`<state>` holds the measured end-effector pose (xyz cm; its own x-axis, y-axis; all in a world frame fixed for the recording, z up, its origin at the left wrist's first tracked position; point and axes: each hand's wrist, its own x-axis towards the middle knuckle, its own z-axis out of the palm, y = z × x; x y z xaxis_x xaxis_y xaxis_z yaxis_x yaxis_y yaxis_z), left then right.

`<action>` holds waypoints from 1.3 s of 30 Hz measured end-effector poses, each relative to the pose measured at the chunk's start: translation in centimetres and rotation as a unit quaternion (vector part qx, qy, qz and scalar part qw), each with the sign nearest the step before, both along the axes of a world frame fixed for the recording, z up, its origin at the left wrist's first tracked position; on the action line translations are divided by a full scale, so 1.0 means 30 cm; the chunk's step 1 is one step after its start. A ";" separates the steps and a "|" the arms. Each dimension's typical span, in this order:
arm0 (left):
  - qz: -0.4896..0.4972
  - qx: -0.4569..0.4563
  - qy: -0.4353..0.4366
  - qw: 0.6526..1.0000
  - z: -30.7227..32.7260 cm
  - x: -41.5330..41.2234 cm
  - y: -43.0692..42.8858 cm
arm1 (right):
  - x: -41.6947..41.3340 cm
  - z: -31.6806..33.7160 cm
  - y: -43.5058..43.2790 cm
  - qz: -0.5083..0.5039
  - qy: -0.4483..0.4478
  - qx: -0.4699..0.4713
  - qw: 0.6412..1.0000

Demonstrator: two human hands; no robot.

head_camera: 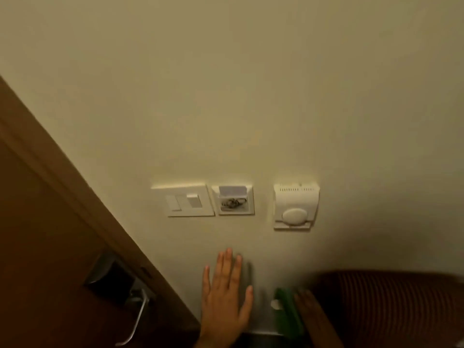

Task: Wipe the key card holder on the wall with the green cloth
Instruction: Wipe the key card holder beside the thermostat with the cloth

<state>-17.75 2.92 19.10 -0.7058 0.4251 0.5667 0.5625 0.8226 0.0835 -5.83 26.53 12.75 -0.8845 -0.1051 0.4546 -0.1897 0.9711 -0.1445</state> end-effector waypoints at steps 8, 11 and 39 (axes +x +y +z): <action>-0.020 0.135 0.145 0.980 0.419 -0.211 -0.007 | -0.182 0.533 -0.194 0.043 0.164 -0.080 0.982; -0.031 0.154 0.172 0.973 0.561 -0.299 -0.023 | -0.204 0.594 -0.249 0.043 0.179 -0.101 0.978; -0.060 0.154 0.306 0.937 0.731 -0.645 0.027 | -0.493 0.403 -0.332 -0.098 0.280 -0.084 0.951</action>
<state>-37.09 3.74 41.03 -0.1651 0.2310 0.9588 0.6697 0.7399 -0.0630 -20.63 16.56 24.86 -0.4944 0.1520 0.8558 -0.1010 0.9679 -0.2303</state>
